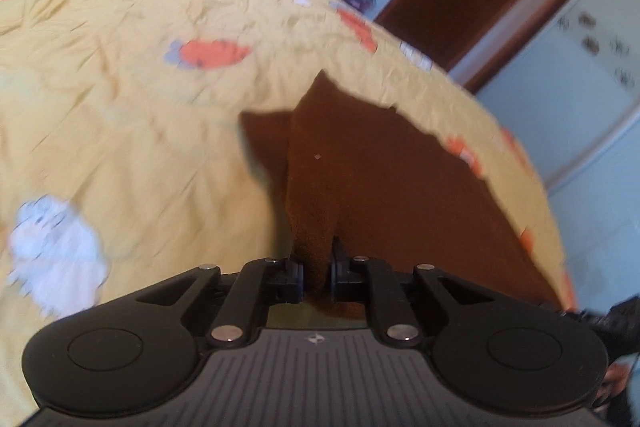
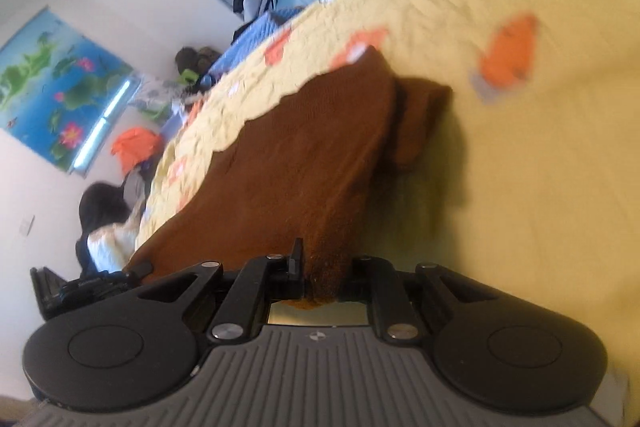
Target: Fold small clothes
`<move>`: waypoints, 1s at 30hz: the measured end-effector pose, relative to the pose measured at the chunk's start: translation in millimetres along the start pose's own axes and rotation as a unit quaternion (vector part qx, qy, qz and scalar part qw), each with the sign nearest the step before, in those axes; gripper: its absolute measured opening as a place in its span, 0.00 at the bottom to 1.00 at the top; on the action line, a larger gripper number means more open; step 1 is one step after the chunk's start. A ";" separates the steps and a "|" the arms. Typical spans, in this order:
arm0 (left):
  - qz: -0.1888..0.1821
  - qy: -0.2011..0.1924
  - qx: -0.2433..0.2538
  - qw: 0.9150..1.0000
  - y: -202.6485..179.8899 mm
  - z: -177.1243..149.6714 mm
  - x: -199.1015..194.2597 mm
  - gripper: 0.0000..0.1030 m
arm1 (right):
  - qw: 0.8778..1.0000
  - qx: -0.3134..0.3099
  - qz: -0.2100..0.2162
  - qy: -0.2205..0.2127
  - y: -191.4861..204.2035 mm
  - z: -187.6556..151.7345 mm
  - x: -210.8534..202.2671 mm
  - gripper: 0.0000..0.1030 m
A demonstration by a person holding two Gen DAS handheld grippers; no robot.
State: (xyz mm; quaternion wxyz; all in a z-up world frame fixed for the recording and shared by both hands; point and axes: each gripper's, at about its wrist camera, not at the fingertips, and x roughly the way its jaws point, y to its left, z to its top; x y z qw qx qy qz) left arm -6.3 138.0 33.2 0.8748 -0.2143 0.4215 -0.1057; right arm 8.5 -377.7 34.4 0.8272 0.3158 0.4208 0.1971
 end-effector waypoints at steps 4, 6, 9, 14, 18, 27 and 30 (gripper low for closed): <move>0.048 -0.023 -0.001 0.999 18.6 7.0 -16.5 0.21 | 0.999 0.023 -0.035 -0.007 -10.4 -7.2 -12.8 0.62; 0.051 -0.073 -0.006 0.996 17.6 32.4 -29.1 0.32 | 0.996 0.023 -0.041 -0.077 -6.9 8.5 -32.7 0.72; 0.088 -0.134 0.027 0.987 -4.5 72.9 -17.2 0.85 | 0.992 0.001 -0.042 -0.120 6.0 52.1 -32.3 0.72; 0.129 -0.081 0.104 0.983 -50.5 121.9 83.0 0.78 | 0.991 -0.047 -0.086 -0.088 20.5 122.8 46.9 0.67; 0.132 -0.003 0.129 0.983 -70.1 139.0 152.5 0.43 | 0.990 -0.065 -0.125 -0.029 23.7 143.4 113.9 0.53; 0.195 -0.035 0.188 0.962 -72.6 136.8 169.9 0.04 | 0.983 -0.115 -0.134 -0.056 23.0 130.7 106.6 0.13; 0.202 -0.058 0.208 0.955 -75.1 123.4 167.4 0.08 | 0.984 -0.093 -0.140 -0.051 6.3 122.9 115.1 0.14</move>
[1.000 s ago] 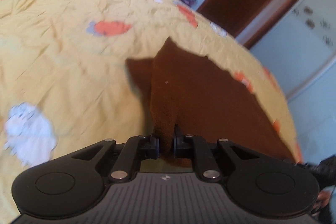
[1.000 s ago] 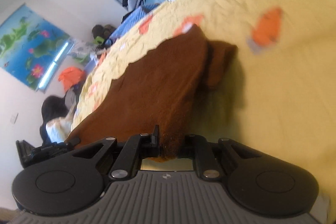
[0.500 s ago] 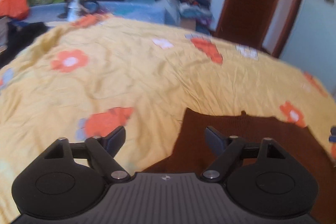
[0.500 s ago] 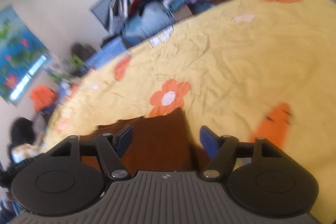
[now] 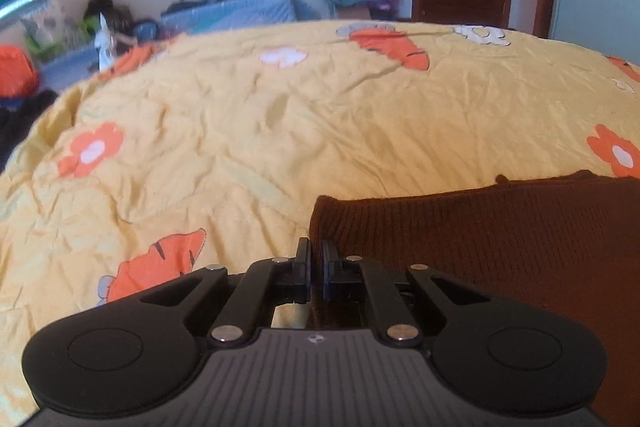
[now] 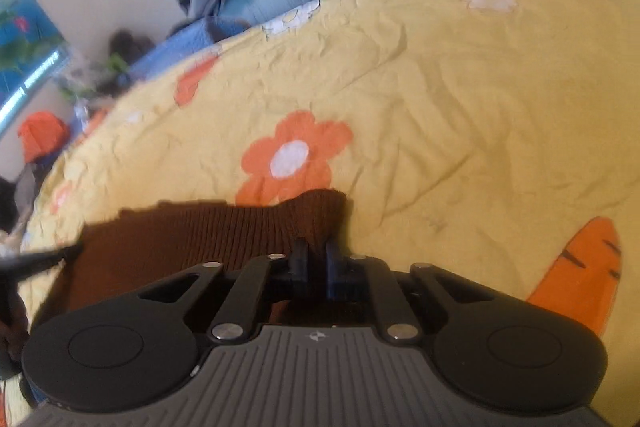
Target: Fold small clothes
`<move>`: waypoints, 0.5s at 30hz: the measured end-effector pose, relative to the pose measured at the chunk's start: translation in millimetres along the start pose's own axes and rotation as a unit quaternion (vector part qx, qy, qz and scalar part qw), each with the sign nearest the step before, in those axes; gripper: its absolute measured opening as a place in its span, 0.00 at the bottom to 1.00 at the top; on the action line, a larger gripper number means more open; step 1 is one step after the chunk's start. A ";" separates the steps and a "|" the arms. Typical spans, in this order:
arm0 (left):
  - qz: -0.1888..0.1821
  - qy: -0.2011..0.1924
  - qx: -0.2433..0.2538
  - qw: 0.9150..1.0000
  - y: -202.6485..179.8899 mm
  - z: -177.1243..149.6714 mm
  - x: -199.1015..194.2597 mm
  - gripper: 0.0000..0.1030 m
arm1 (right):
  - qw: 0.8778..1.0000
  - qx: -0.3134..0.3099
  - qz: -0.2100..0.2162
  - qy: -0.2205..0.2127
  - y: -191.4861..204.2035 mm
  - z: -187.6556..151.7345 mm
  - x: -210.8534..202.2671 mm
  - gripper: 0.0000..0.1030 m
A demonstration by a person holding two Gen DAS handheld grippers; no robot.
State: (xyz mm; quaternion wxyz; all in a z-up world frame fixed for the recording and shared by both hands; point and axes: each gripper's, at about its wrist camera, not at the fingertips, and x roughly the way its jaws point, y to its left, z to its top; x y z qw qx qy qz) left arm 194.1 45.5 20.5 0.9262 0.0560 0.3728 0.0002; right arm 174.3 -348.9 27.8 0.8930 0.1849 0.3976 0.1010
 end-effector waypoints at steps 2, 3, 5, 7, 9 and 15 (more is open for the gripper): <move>0.001 -0.005 -0.003 1.000 -1.6 0.6 -18.2 0.09 | 1.000 0.016 -0.003 0.001 3.8 -1.3 -8.5 0.41; 0.005 -0.015 -0.006 1.000 -2.5 0.5 -30.3 0.10 | 1.000 0.017 -0.008 0.000 8.8 0.5 -13.9 0.51; -0.006 -0.043 -0.024 0.999 -6.9 -1.2 -54.1 0.33 | 0.998 -0.007 -0.025 -0.053 23.0 -3.0 -37.3 0.58; -0.036 -0.053 -0.033 0.997 -19.4 -2.7 -62.6 0.74 | 0.995 -0.028 -0.021 -0.095 42.7 -7.2 -52.8 0.61; -0.051 -0.052 -0.023 0.997 -38.7 -6.0 -56.7 0.80 | 0.996 -0.041 0.004 -0.085 63.9 -11.8 -47.6 0.68; -0.032 -0.043 0.029 0.998 -49.9 -42.0 -19.8 0.91 | 0.988 -0.135 -0.062 -0.044 84.3 -49.1 12.0 0.78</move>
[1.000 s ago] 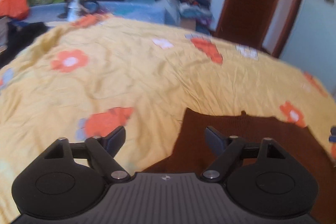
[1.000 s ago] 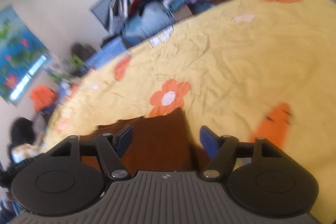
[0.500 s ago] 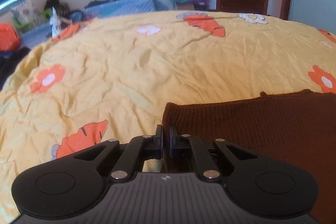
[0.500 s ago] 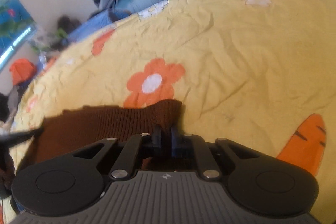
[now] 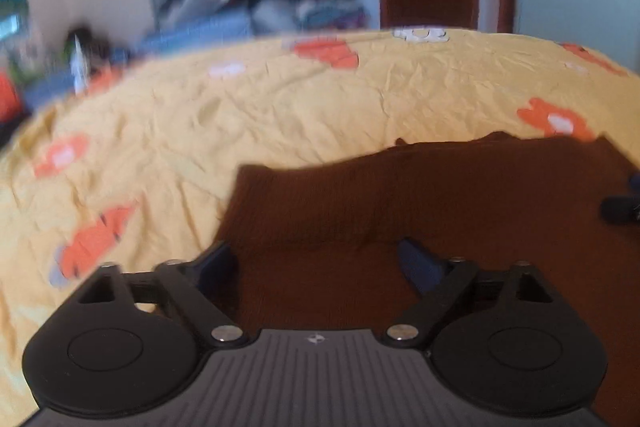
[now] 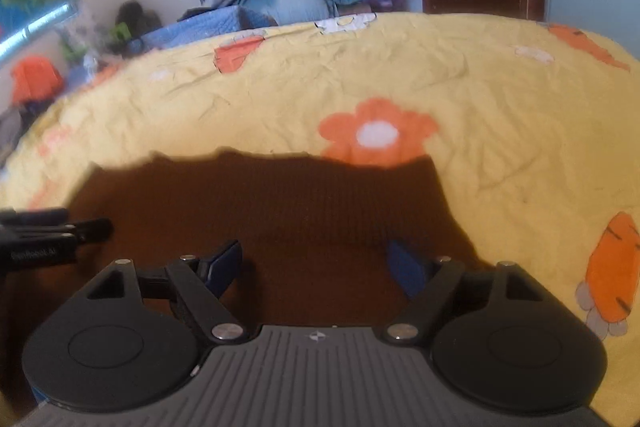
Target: Fold small clothes
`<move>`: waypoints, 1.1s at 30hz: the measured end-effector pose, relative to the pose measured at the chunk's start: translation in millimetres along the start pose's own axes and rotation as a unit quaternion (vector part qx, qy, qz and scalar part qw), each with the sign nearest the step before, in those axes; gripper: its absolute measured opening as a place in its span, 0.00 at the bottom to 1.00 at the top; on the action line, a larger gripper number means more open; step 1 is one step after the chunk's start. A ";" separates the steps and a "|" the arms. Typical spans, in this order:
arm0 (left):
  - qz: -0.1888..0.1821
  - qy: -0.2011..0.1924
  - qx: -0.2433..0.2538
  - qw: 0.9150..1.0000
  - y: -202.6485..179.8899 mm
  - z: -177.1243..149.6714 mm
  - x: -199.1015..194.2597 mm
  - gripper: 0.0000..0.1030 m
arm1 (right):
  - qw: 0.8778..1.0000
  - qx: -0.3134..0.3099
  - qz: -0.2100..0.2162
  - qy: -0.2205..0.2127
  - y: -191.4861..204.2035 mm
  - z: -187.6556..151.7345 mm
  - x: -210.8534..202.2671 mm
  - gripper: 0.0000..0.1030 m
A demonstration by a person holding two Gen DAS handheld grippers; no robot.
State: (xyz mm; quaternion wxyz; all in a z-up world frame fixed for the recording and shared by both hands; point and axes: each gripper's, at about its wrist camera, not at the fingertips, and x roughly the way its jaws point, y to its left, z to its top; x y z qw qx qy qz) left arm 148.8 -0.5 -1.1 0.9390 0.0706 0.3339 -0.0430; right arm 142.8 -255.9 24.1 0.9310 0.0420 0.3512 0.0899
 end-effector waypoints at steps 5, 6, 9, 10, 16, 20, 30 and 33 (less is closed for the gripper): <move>-0.027 0.025 -0.051 0.998 16.5 5.1 8.7 1.00 | 1.000 -0.012 0.002 -0.028 -26.6 -20.3 -21.7 0.78; -0.024 0.024 -0.051 0.998 15.1 5.2 8.3 1.00 | 0.999 -0.006 0.006 -0.031 -28.7 -20.9 -23.8 0.78; -0.024 0.022 -0.057 0.998 15.6 4.7 7.3 1.00 | 0.999 -0.029 -0.012 -0.024 -16.7 -18.8 -18.3 0.85; -0.024 0.022 -0.059 0.998 16.0 4.6 7.2 1.00 | 0.999 -0.045 -0.022 -0.018 -8.8 -18.3 -13.9 0.88; -0.024 0.021 -0.060 0.998 16.3 4.6 6.8 1.00 | 0.997 -0.059 -0.038 -0.012 -1.2 -19.0 -7.4 0.91; -0.024 0.022 -0.060 0.998 16.1 4.2 6.5 1.00 | 0.997 -0.059 -0.039 -0.012 -1.9 -19.2 -7.3 0.91; -0.023 0.021 -0.060 0.998 15.8 4.0 6.4 1.00 | 0.998 -0.049 -0.031 -0.016 -5.4 -19.3 -9.7 0.91; -0.023 0.021 -0.060 0.998 15.6 4.0 6.4 1.00 | 0.998 -0.049 -0.031 -0.016 -5.4 -19.1 -9.7 0.91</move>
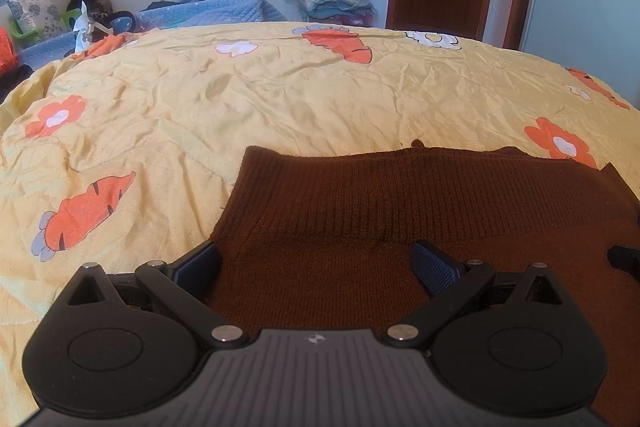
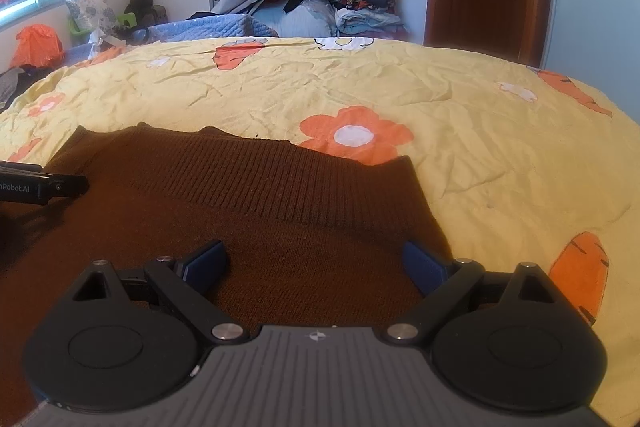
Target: Fold small clothes
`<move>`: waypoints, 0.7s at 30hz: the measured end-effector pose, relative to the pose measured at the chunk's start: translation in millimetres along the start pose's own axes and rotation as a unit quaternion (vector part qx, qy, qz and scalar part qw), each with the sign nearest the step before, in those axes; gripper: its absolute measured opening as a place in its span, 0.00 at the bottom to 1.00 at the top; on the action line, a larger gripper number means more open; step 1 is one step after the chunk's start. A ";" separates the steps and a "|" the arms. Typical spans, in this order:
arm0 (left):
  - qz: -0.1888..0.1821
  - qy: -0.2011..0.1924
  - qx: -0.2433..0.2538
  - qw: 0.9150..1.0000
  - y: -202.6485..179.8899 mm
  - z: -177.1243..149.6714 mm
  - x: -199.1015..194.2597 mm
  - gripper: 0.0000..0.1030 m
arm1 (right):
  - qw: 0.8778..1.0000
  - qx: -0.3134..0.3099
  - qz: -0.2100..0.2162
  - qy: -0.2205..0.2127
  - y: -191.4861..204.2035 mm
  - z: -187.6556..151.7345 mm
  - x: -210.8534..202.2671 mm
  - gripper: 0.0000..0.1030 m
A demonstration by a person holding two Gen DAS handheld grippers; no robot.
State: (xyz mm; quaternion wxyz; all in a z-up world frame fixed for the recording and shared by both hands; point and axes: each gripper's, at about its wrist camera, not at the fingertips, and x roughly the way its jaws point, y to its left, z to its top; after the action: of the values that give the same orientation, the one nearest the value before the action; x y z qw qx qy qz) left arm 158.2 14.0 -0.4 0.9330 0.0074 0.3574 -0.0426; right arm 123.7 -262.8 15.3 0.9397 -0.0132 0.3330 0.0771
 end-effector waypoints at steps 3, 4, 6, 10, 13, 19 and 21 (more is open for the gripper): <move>0.001 -0.001 -0.001 1.000 0.1 -0.4 -0.9 1.00 | 1.000 0.000 0.000 0.000 0.6 -0.1 -0.2 0.91; 0.002 -0.001 -0.001 1.000 -0.1 -0.7 -1.2 1.00 | 1.000 0.000 -0.001 0.000 0.3 0.1 0.0 0.91; 0.003 -0.002 -0.001 1.000 -0.1 -1.2 -2.2 1.00 | 1.000 -0.003 -0.003 0.001 1.0 0.0 0.2 0.91; 0.003 -0.001 -0.001 1.000 -0.2 -1.4 -2.6 1.00 | 1.000 -0.010 -0.009 0.003 3.8 0.0 0.8 0.91; 0.004 -0.001 0.000 1.000 -0.3 -1.1 -2.1 1.00 | 1.000 -0.012 -0.013 0.003 5.6 -0.6 1.1 0.91; 0.005 0.000 0.002 1.000 -0.8 -1.3 -2.5 1.00 | 1.000 -0.014 -0.016 0.003 7.4 -0.6 1.5 0.91; 0.010 0.005 0.003 1.000 -1.5 -0.4 -3.4 1.00 | 1.000 -0.020 -0.019 0.005 9.3 -0.2 1.9 0.92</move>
State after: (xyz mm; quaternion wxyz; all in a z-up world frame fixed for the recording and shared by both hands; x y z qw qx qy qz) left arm 155.3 12.8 1.6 0.9316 0.0145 0.3615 -0.0340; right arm 123.6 -253.4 14.2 0.9390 -0.0388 0.3353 0.0654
